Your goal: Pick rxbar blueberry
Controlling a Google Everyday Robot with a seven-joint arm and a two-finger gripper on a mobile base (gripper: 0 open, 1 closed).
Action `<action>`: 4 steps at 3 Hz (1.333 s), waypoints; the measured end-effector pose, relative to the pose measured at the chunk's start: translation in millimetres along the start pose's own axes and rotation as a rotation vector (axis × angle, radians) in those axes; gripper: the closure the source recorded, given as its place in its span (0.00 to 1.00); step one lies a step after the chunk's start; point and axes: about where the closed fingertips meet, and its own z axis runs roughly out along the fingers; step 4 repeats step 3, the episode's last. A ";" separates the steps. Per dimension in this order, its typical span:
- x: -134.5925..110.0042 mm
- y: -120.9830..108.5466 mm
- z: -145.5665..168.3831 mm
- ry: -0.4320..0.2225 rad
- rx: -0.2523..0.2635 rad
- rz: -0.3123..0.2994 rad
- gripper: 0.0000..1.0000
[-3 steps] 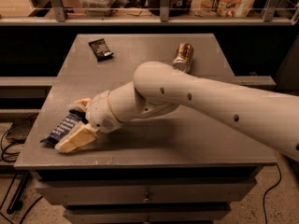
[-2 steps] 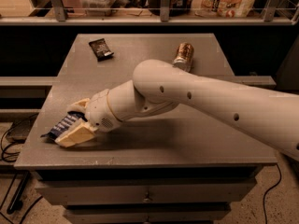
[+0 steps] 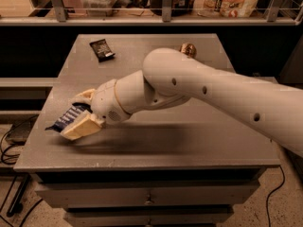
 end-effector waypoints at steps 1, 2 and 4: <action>-28.5 -11.3 -36.0 -0.033 0.061 -0.066 1.00; -55.1 -25.5 -75.5 -0.070 0.106 -0.123 1.00; -61.7 -27.2 -79.2 -0.077 0.111 -0.134 1.00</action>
Offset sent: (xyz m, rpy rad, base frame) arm 0.0403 -0.0734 0.1389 0.1432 -0.2333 -0.0518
